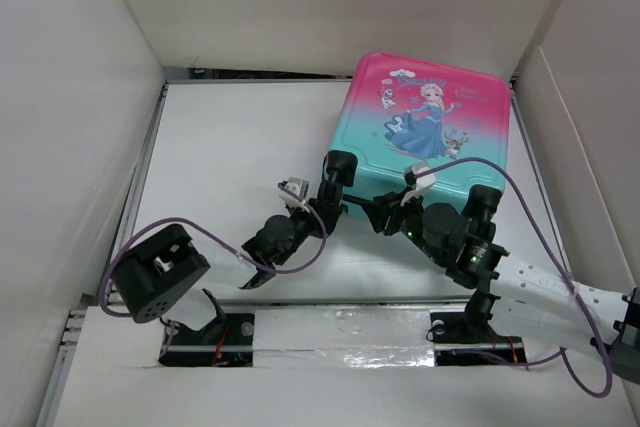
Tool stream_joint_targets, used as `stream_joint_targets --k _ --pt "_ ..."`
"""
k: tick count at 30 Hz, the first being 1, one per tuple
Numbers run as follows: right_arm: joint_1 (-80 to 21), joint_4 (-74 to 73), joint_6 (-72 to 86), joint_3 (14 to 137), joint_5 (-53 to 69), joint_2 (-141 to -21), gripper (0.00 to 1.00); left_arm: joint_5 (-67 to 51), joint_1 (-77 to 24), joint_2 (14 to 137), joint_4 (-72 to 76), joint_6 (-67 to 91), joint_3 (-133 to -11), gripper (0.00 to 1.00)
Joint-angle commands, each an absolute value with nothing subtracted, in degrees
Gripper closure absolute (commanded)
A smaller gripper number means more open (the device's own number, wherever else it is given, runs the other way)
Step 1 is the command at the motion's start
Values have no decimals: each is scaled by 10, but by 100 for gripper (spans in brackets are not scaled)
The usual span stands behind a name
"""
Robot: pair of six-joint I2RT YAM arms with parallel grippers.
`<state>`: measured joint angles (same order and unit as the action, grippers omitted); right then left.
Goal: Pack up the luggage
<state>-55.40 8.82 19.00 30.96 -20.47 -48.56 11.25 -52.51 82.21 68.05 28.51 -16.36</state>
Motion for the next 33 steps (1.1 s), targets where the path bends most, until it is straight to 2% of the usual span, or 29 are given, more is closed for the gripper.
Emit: stream_joint_targets --k 1,16,20,22,26,33 --pt "-544 100 178 306 -172 -474 56 186 -526 842 758 265 -196 70" --pt "-539 121 181 279 -151 -449 57 202 -531 916 809 250 -220 70" --pt "-539 129 187 272 -142 -457 62 228 -544 932 854 248 -221 71" --pt "-539 135 189 268 -132 -455 71 262 -551 947 896 245 -219 74" --pt "-539 143 192 261 -109 -454 72 304 -551 980 989 243 -218 75" --pt "-539 133 197 244 -91 -432 74 328 -556 985 1034 222 -231 75"
